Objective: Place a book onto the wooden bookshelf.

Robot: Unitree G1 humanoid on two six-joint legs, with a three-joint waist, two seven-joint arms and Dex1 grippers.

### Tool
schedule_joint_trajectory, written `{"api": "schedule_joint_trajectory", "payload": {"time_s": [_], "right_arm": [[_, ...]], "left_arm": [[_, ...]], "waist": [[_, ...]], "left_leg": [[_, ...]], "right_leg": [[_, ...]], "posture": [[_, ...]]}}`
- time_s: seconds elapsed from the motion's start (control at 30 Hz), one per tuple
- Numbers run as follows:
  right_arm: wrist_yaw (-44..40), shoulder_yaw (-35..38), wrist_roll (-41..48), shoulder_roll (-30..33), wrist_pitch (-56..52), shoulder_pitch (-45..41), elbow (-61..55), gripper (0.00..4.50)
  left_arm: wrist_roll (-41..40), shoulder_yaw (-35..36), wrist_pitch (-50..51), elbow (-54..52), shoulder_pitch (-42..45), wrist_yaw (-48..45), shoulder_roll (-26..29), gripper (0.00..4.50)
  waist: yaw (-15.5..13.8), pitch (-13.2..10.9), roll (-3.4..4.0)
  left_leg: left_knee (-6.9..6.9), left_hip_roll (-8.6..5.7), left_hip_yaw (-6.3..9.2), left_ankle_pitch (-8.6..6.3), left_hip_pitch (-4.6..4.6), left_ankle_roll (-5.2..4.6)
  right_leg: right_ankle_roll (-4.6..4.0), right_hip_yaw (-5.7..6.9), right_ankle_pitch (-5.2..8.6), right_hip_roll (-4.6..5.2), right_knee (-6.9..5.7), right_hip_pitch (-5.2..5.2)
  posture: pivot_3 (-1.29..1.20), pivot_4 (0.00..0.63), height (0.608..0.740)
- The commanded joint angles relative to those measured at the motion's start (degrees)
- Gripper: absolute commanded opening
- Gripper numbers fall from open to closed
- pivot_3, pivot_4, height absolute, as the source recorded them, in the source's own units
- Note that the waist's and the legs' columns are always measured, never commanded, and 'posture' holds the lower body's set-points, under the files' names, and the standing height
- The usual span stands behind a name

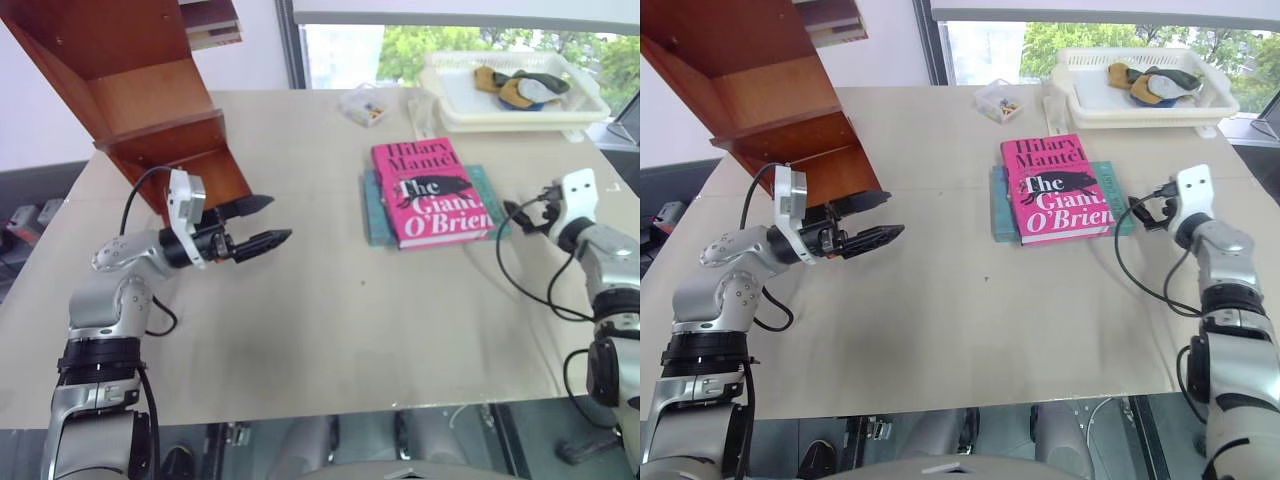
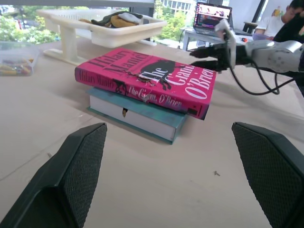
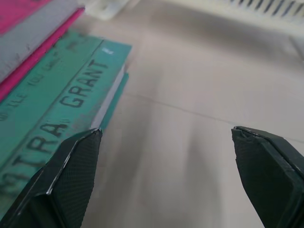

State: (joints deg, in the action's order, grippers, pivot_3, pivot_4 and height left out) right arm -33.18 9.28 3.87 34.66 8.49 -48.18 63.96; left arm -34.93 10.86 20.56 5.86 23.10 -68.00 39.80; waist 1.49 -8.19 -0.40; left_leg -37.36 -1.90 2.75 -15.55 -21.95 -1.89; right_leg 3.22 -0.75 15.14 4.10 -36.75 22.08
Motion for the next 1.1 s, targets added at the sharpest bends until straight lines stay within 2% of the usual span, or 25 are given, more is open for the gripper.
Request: {"api": "schedule_joint_trajectory", "payload": {"time_s": [0.03,0.53,1.1], "right_arm": [[1.03,-0.51,-1.47,0.04,2.72,-4.52,3.85,4.5],[-3.95,-3.2,-6.14,-4.46,4.23,-13.67,10.5,4.5],[-12.85,-3.17,-5.26,-8.74,7.88,-13.52,9.78,4.5]], "left_arm": [[-0.41,2.21,-0.82,-2.32,-1.67,0.18,0.86,4.45],[-3.01,6.25,1.13,-11.46,-11.12,5.57,0.19,4.45],[-4.53,6.54,1.81,-13.74,-13.59,8.18,0.21,4.45]], "waist": [[0.23,0.0,0.0],[0.88,0.0,0.01],[0.94,0.0,0.01]], "left_leg": [[0.0,0.0,0.01,0.0,0.0,0.0],[0.01,0.09,0.03,0.0,0.03,0.01],[0.02,0.08,0.03,-0.01,0.02,0.02]], "right_leg": [[0.0,0.0,0.0,0.0,0.0,0.0],[-0.01,-0.08,-0.01,0.09,-0.06,0.04],[-0.02,-0.08,-0.02,0.16,-0.07,0.08]], "posture": [[0.0,0.15,0.74],[0.0,0.15,0.74],[0.0,0.15,0.74]]}}
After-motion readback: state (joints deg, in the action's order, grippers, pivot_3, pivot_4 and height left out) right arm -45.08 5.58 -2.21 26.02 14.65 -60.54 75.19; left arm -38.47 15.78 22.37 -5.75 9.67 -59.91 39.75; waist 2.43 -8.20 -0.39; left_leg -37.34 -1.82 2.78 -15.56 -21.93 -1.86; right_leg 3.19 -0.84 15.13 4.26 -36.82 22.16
